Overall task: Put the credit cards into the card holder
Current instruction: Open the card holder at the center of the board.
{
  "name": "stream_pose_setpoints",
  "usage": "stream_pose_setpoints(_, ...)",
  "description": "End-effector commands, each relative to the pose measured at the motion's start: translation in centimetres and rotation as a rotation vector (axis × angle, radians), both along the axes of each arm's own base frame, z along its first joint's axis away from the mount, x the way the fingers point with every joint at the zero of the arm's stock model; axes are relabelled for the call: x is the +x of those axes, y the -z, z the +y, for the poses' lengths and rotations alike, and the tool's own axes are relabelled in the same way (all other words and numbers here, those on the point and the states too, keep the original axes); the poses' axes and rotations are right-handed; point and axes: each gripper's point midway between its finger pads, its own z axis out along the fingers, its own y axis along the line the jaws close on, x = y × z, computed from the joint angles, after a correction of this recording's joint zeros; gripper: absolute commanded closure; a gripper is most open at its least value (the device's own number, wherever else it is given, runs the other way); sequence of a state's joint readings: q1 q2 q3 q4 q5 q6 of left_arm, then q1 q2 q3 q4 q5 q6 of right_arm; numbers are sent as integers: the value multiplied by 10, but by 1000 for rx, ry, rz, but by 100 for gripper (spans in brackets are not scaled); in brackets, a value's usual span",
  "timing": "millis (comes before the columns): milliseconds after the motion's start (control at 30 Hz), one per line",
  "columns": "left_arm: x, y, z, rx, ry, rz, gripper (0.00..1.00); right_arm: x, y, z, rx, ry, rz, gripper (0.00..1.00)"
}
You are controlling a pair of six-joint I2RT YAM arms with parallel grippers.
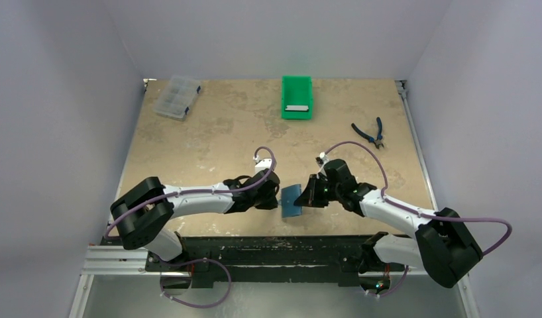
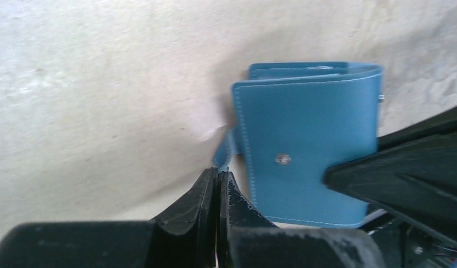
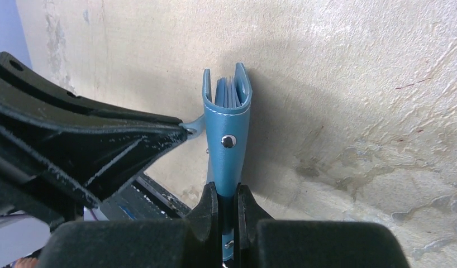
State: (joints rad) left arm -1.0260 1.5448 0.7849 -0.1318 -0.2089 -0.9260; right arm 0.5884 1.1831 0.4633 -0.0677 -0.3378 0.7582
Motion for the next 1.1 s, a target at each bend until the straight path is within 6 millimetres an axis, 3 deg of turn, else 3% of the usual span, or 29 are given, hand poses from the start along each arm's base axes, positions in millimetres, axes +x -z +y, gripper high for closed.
stream_pose_setpoints(0, -12, 20, 38, 136, 36, 44, 100, -6, 3, 0, 15, -32, -3, 100)
stream_pose_setpoints(100, -15, 19, 45, 161, 44, 54, 100, -11, 4, 3, 34, -64, 2, 100)
stream_pose_setpoints(133, -16, 19, 47, 164, 43, 55, 100, -12, 7, 2, 19, -76, 6, 95)
stream_pose_setpoints(267, -21, 13, 47, 107, 48, 64, 100, 5, 25, -43, -348, 1, -21, 51)
stream_pose_setpoints(333, -24, 10, 42, 63, 54, 70, 100, 11, 11, -41, -402, 13, -65, 37)
stream_pose_setpoints(467, -27, 7, 41, 19, 43, 78, 100, 19, -21, -33, -556, 48, -194, 25)
stream_pose_setpoints(567, -25, 7, 46, 10, 16, 80, 100, 10, -28, -8, -571, -25, -236, 23)
stream_pose_setpoints(700, -26, 8, 49, 2, -1, 86, 100, -10, -14, 30, -595, -139, -273, 14)
stream_pose_setpoints(800, -26, 9, 53, -12, -20, 90, 100, -17, -1, 36, -646, -163, -297, 5)
stream_pose_setpoints(900, -28, 9, 55, -42, -40, 90, 100, -18, 13, 35, -696, -161, -297, 4)
stream_pose_setpoints(1000, -27, 9, 62, -41, -60, 88, 100, -17, 13, 25, -728, -102, -285, 13)
stream_pose_setpoints(1067, -27, 10, 66, -31, -69, 85, 100, -21, 7, 31, -630, -97, -285, 35)
